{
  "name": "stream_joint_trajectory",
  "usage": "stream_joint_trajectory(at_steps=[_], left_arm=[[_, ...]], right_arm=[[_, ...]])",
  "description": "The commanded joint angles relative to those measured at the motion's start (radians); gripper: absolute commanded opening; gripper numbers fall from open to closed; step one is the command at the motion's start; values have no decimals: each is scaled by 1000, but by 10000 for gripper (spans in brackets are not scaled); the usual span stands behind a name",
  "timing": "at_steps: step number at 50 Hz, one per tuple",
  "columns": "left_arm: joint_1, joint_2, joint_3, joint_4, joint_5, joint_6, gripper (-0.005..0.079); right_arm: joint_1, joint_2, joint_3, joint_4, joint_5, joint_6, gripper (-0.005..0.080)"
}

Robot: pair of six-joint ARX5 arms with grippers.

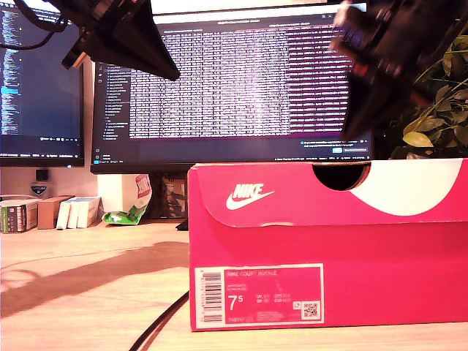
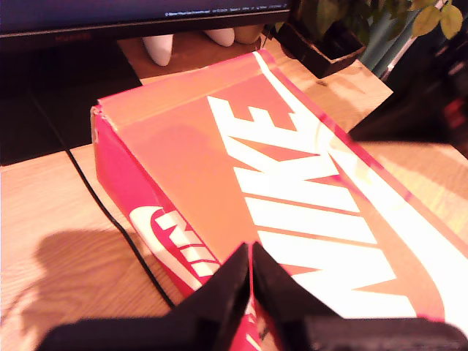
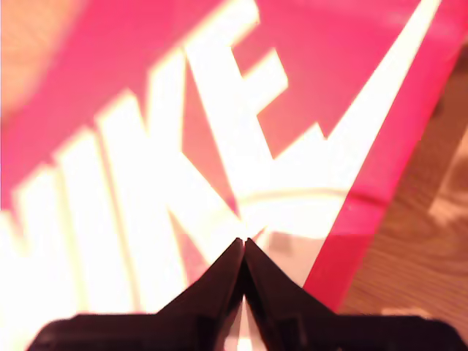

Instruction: Close the red shoebox by pushing the lid with your left arm and holding the box in place with your right arm

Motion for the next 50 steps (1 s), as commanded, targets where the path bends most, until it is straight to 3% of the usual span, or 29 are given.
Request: stream_joint_trajectory(at_steps=[1, 16, 28, 38, 50], left_arm=[[10, -10, -20, 4, 0, 5, -19], [47, -26, -19, -16, -4, 26, -19], [84, -84, -20, -24, -103, 98, -19], [166, -120, -20, -48, -125, 191, -19], [310, -159, -20, -47, -52, 288, -19]], right_arm=[[15, 25, -11, 3, 19, -13, -13], [23, 42, -13, 42, 58, -38, -13], [16, -24, -13, 140, 113, -34, -12], [0, -119, -13, 251, 183, -13, -13], [-64, -219, -13, 314, 232, -8, -13]])
